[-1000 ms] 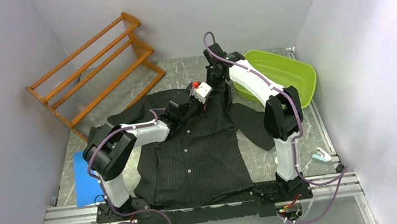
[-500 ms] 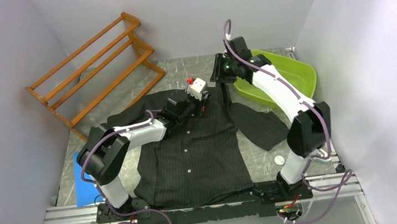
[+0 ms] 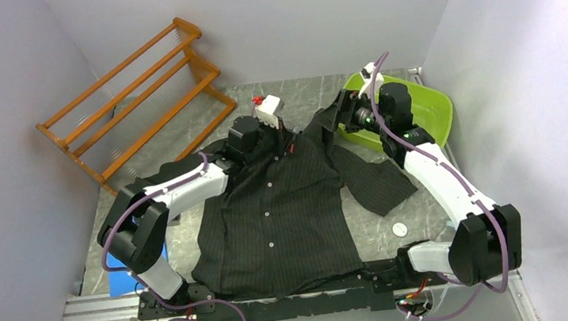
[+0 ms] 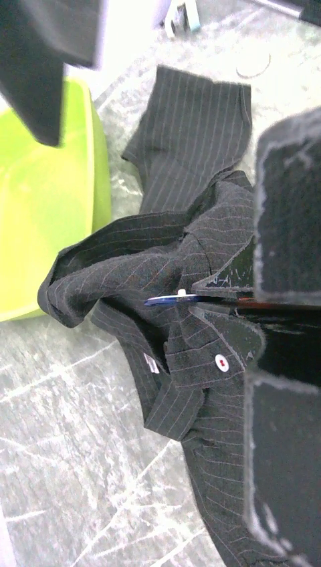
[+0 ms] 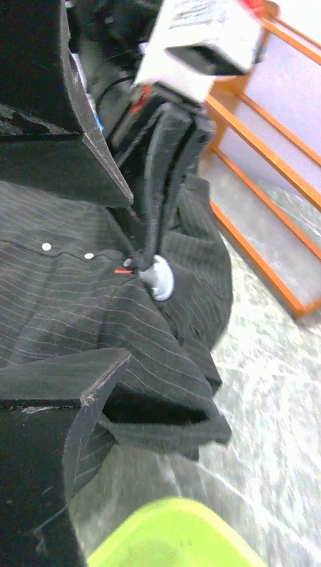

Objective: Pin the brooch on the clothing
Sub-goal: Pin the brooch to the clothes.

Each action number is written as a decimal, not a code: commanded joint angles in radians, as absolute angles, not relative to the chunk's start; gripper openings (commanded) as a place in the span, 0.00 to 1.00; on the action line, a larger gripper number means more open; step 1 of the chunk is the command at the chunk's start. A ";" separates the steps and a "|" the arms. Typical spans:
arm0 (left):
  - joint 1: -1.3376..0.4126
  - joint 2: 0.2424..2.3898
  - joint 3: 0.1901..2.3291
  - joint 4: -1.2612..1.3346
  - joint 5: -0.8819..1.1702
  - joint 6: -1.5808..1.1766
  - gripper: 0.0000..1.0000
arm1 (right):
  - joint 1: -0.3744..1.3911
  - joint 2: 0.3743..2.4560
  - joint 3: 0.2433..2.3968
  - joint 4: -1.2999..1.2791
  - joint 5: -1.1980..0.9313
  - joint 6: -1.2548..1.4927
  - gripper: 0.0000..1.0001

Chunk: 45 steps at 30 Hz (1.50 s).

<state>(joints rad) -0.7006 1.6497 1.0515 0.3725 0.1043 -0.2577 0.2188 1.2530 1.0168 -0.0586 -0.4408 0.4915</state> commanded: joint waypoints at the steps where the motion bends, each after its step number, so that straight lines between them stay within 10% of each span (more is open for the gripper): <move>1: -0.670 1.579 1.093 0.392 0.216 -0.394 0.03 | 0.210 1.248 0.929 0.133 -0.643 0.468 0.80; 45: -0.618 1.536 1.058 0.556 0.395 -0.617 0.03 | 0.310 1.575 1.113 -0.080 -0.712 0.279 0.13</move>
